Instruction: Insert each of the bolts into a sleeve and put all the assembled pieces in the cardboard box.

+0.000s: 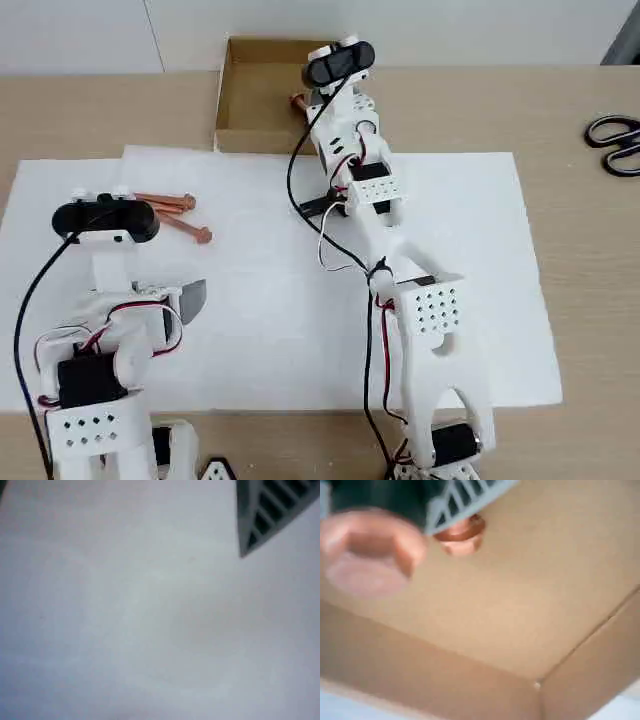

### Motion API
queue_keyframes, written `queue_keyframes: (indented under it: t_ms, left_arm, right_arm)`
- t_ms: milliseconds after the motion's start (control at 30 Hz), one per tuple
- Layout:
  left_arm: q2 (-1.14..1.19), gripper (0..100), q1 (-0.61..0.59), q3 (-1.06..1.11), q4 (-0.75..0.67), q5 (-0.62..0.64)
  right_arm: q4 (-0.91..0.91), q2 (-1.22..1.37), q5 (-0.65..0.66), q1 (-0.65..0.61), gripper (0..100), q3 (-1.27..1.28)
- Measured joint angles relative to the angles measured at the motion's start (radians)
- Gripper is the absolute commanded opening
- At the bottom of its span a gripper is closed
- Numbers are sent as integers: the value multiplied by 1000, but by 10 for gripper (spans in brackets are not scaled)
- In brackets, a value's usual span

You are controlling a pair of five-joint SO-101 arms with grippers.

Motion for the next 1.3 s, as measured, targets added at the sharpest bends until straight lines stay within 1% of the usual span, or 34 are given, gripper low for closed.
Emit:
queue_keyframes:
  t_ms: [67,133,633,800,1067,1300]
  left_arm:
    - [0,306,0,0,0,0]
    - [0,306,0,0,0,0]
    - [0,306,0,0,0,0]
    - [0,306,0,0,0,0]
    - [0,306,0,0,0,0]
    - [0,306,0,0,0,0]
  right_arm:
    - [0,0,0,0,162,0]
    - [0,0,0,2,178,0]
    - [11,-15,0,2,177,-31]
    - [167,-152,0,18,177,-31]
    - [509,-394,0,97,177,-31]
    - [798,-657,0,95,177,-32]
